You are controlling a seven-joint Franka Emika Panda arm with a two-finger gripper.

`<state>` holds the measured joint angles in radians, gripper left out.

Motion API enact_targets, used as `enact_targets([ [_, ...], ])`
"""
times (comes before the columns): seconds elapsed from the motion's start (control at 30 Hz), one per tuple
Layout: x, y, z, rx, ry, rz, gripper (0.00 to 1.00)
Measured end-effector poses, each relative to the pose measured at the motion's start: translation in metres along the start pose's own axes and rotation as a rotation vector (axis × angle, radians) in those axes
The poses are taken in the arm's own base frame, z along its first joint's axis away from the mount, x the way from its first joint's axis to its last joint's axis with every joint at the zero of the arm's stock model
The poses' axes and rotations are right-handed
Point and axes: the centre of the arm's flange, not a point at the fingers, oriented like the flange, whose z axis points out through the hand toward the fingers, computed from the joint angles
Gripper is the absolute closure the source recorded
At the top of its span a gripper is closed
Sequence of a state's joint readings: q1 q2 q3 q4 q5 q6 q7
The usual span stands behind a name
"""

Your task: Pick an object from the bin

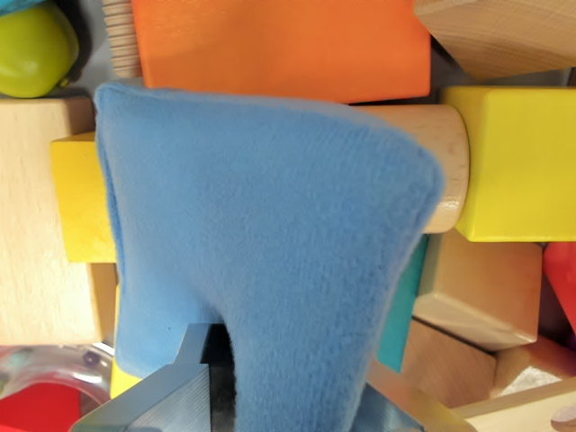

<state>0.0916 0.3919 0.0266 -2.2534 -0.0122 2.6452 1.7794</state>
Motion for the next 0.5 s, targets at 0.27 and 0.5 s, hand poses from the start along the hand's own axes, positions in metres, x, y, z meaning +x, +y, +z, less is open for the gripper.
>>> enact_targets([
  [0.27,0.0,-0.001,-0.016,0.002,0.001,0.0,1.0],
  [0.5,0.0,-0.001,-0.035,0.002,0.002,0.0,1.0],
])
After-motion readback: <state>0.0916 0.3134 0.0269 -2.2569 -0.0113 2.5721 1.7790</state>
